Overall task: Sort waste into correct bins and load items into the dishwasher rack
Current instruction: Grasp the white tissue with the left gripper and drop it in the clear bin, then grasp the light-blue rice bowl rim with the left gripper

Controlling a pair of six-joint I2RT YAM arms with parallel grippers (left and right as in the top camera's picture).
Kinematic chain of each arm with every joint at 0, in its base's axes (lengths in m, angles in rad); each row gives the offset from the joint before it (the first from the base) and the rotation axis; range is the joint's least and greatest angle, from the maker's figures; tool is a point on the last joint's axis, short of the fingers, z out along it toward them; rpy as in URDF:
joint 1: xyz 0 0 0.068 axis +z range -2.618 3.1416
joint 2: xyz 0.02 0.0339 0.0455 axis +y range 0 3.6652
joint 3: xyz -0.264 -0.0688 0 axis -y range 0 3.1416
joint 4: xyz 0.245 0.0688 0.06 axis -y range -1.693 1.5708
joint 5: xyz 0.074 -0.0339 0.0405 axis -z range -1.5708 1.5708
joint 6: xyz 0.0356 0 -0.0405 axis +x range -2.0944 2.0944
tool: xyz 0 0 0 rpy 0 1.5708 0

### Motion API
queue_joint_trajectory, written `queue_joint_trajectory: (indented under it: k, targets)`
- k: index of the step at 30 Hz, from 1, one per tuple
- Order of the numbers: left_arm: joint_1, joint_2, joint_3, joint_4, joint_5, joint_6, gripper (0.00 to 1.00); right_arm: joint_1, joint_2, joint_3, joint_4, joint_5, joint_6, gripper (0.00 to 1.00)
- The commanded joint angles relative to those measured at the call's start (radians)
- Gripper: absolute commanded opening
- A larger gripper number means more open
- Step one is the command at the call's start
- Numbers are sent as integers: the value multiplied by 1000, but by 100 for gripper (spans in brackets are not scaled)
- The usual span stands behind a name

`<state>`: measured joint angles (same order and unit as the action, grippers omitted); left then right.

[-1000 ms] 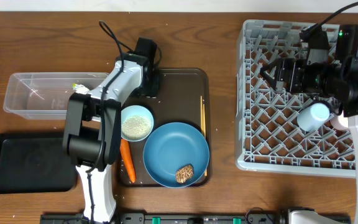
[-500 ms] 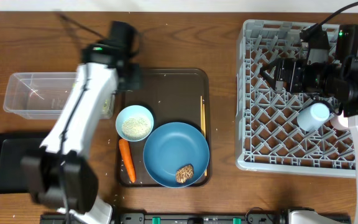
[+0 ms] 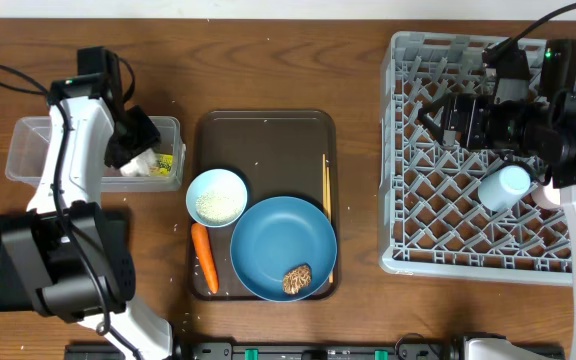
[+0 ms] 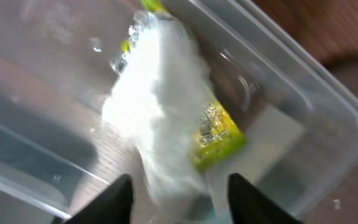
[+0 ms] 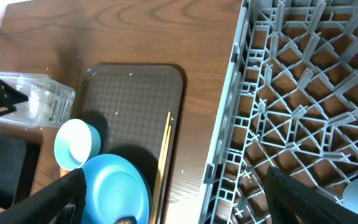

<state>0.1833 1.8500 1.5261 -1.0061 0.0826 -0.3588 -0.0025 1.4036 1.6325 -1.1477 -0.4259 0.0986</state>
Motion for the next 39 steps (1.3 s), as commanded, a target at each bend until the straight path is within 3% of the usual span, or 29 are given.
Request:
queue_joint_trajectory:
  k: [1,5,12,16,19,28,31,39]
  targets:
    - [-9,-68,48,-48,126,78,55,11,5,-6,0,3,1,86]
    - [-64,-140,49,-95,138,136,56,11,5,-6,8,3,1,86]
    - [-275,-176,28,-187,122,235,56,11,5,-6,19,11,1,92]
    - [-384,-161,-45,-169,78,235,44,11,5,-6,19,11,1,92]
    - [-446,-139,-111,-126,69,230,44,11,5,-6,19,11,1,92]
    - [-518,-66,-213,23,46,148,40,11,5,-6,19,11,1,91]
    - [-535,-35,-220,27,-42,101,40,11,5,-6,18,11,1,91]
    - [-550,53,-253,101,-41,99,39,11,5,-6,19,11,1,90]
